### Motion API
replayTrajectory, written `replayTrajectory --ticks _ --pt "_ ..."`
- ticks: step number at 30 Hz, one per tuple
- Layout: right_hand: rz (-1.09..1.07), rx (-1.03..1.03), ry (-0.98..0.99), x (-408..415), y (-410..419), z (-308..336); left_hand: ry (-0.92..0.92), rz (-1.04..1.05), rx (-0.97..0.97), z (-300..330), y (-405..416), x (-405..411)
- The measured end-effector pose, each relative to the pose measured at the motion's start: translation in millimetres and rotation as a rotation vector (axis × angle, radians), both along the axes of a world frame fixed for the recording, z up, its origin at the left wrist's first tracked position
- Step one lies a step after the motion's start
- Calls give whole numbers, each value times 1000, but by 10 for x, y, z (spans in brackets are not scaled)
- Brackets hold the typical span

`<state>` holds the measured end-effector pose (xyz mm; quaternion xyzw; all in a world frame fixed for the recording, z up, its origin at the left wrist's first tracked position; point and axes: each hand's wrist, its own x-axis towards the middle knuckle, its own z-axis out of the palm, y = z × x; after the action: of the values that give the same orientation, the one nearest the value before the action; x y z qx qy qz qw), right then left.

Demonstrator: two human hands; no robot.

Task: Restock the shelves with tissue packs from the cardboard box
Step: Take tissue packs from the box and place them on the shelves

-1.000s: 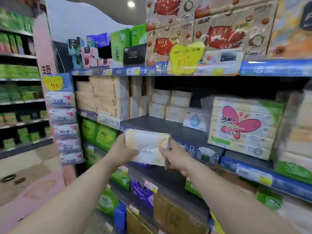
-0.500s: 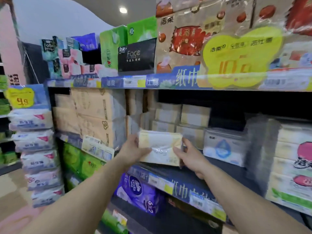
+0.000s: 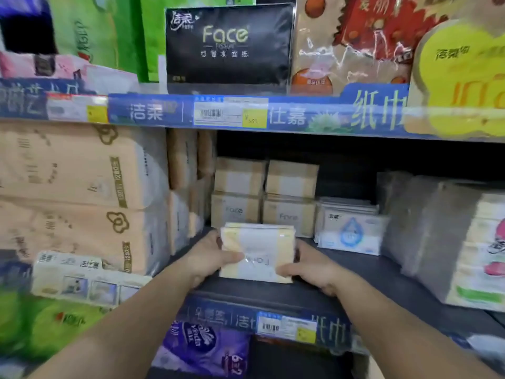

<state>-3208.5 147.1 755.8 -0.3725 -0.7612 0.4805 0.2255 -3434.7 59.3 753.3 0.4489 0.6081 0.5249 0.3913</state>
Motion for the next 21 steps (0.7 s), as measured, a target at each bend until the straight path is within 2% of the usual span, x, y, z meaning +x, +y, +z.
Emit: replayTrajectory --ticks 3,4,6,8,11,15,17,18,21 --pt "-96 -44 126 -2 -33 -2 -83 -56 -8 -3 84 4" --pt "-133 -70 189 4 -37 40 -47 -26 -3 36 101 39" --pt "-208 -71 280 16 6 179 232 159 50 133 134 103" --pt "-289 36 262 28 85 359 623 251 155 303 123 210" --pt "-331 268 99 0 108 698 1023 210 318 622 154 345" --pt "-120 639 -251 -163 -15 1081 1372 112 273 938 245 501" --pt "-37 725 -339 -287 -44 1122 1430 46 144 1015 273 497" --pt "-34 713 -299 -332 -47 1104 1390 21 75 1018 285 468" --pt "-77 411 114 -348 2 918 1101 3 40 915 284 272"
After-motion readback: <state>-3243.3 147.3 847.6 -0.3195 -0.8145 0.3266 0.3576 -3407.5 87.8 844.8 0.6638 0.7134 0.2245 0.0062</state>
